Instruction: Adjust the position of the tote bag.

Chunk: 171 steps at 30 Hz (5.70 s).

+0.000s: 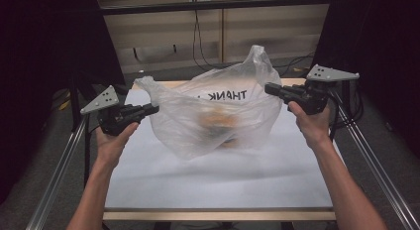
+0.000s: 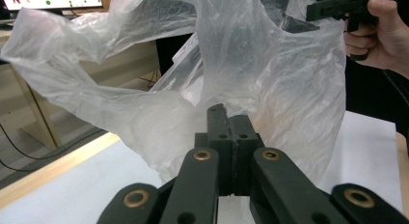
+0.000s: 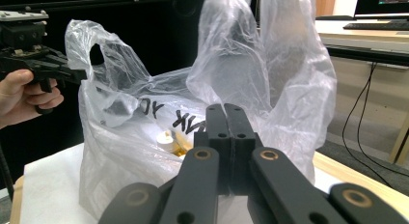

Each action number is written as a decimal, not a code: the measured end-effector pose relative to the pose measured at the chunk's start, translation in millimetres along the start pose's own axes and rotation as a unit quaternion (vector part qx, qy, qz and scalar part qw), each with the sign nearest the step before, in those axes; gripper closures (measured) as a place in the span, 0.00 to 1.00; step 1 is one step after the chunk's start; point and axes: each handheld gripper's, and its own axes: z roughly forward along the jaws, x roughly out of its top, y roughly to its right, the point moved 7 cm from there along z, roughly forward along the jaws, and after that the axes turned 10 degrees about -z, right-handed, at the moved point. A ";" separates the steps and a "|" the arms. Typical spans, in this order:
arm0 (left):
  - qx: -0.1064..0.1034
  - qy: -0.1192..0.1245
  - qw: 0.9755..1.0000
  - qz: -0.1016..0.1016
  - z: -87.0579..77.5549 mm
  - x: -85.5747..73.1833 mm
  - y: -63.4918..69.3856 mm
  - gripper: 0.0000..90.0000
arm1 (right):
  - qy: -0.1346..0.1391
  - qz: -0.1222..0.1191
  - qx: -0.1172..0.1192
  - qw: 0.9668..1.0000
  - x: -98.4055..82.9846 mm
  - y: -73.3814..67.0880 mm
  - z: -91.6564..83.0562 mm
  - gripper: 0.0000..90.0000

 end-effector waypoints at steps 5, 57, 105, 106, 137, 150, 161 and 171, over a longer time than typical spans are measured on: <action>0.002 -0.003 1.000 -0.006 -0.5 -6.6 -1.0 1.00 | 0.004 0.005 0.002 1.000 -4.9 0.4 -2.8 1.00; 0.022 -0.186 0.981 -0.050 59.5 -134.4 -43.2 1.00 | -0.167 0.080 0.001 0.983 -168.0 22.5 39.8 1.00; 0.016 -0.166 0.982 -0.085 47.9 -143.8 -35.0 0.70 | -0.209 0.050 0.015 0.977 -187.5 -1.4 40.0 0.58; 0.015 -0.156 0.984 -0.085 40.1 -139.4 -31.6 0.66 | -0.199 0.051 0.020 0.978 -181.9 -4.2 36.6 0.52; -0.002 -0.076 0.996 -0.051 75.2 -48.5 -24.6 0.80 | -0.107 0.038 0.017 0.993 -85.4 1.7 34.5 0.43; -0.006 -0.199 0.979 -0.035 133.7 -91.1 -24.0 0.96 | -0.136 0.043 0.030 0.989 -92.0 4.2 91.7 0.45; -0.017 -0.307 0.952 0.006 134.5 -141.3 -11.9 0.91 | -0.224 0.047 0.040 0.973 -149.6 4.4 100.7 0.70; -0.019 -0.359 0.932 0.045 123.9 -162.6 -7.1 1.00 | -0.292 0.027 0.044 0.955 -191.1 9.3 96.6 1.00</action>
